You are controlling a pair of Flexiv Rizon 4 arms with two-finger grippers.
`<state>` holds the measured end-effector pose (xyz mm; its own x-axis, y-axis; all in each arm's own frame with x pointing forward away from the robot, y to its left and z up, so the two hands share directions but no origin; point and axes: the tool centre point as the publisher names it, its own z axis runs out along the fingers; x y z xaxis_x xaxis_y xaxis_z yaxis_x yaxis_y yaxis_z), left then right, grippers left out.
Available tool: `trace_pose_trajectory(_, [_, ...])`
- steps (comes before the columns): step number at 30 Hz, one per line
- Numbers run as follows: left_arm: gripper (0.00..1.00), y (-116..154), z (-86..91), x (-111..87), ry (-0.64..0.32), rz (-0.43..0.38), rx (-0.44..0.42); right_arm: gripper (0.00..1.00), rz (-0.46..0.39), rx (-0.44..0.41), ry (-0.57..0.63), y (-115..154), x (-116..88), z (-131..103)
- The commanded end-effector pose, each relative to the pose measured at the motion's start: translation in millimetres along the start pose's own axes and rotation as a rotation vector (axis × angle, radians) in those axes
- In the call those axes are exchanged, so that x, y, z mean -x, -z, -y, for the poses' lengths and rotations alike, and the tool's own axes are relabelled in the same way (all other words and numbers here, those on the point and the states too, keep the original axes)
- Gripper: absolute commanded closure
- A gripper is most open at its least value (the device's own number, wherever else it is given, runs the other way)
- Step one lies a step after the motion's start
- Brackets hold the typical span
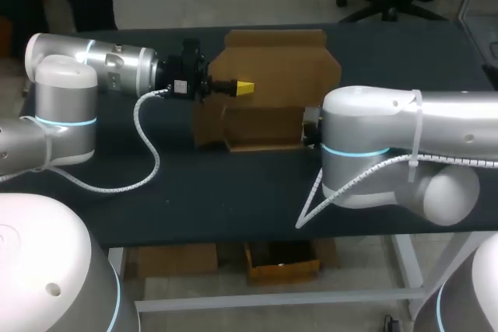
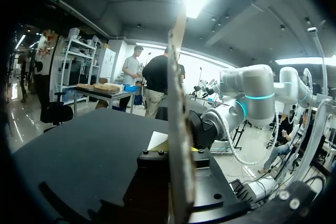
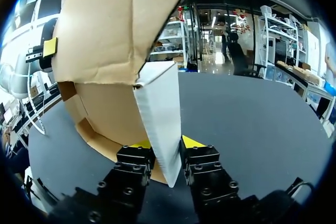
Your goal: Assemble the packaging by folding the flat box into shape, placing the metal phone stand inside, and closing the box properly
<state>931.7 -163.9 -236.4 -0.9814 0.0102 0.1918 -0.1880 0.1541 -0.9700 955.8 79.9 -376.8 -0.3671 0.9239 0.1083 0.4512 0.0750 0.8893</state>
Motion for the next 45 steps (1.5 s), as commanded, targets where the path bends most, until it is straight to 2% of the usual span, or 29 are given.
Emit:
trace_pose_trajectory(1, [1.0, -0.9, -4.2, 0.4, 0.0, -0.001, 0.001, 0.74, 0.076, -0.009, -0.01, -3.3, -5.2, -0.3])
trace_pose_trajectory(16, [1.0, -0.9, -4.2, 0.4, 0.0, -0.001, 0.001, 0.82, 0.115, -0.045, -0.029, 0.8, -6.4, -3.7])
trace_pose_trajectory(31, [1.0, -0.9, -4.2, 0.4, 0.0, -0.001, 0.001, 0.81, 0.167, -0.073, -0.005, 3.5, -9.0, -5.2])
trace_pose_trajectory(40, [1.0, -0.9, -4.2, 0.4, 0.0, -0.001, 0.001, 0.9, 0.17, -0.083, -0.012, 1.9, -8.7, -2.3])
trace_pose_trajectory(41, [1.0, -0.9, -4.2, 0.4, 0.0, -0.001, 0.001, 1.0, 0.17, -0.084, -0.013, 1.8, -8.8, -2.2])
trace_pose_trajectory(45, [1.0, -0.9, -4.2, 0.4, 0.0, -0.001, 0.001, 1.0, 0.172, -0.085, -0.015, 2.0, -8.8, -2.0])
